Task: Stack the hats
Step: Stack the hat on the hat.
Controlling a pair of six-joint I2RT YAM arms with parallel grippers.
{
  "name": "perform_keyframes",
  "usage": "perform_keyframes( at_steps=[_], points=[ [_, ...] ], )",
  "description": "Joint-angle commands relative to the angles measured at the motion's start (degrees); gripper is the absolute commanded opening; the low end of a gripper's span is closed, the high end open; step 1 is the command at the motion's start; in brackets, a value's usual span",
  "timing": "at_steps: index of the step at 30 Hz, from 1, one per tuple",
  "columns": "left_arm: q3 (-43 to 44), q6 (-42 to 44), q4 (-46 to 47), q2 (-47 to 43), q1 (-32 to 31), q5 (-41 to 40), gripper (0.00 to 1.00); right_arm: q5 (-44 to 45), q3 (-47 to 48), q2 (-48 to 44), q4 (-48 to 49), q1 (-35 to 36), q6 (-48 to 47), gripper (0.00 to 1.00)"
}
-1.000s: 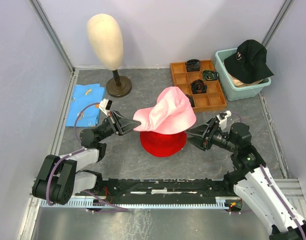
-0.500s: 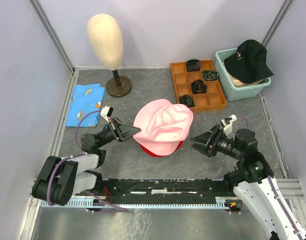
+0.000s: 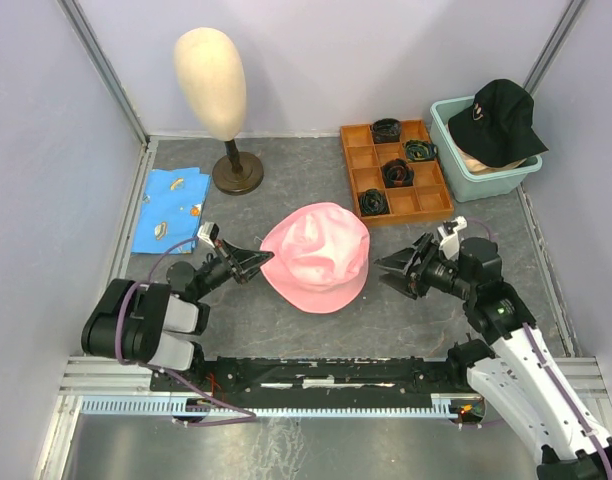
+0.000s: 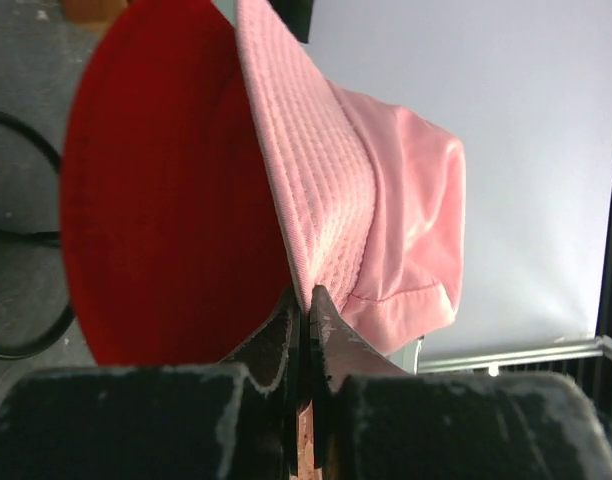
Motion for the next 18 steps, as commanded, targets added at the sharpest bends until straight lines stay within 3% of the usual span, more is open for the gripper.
perform_keyframes(
  at_steps=[1, 18],
  points=[
    [1.9, -0.4, 10.6, 4.8, 1.1, -2.6, 0.03, -1.3, 3.2, 0.7, 3.9, -2.5, -1.9, 0.66],
    [3.2, 4.8, 4.8, 18.6, 1.5, 1.9, 0.03, -8.6, 7.2, 14.2, 10.6, -13.1, -5.7, 0.66]
  ],
)
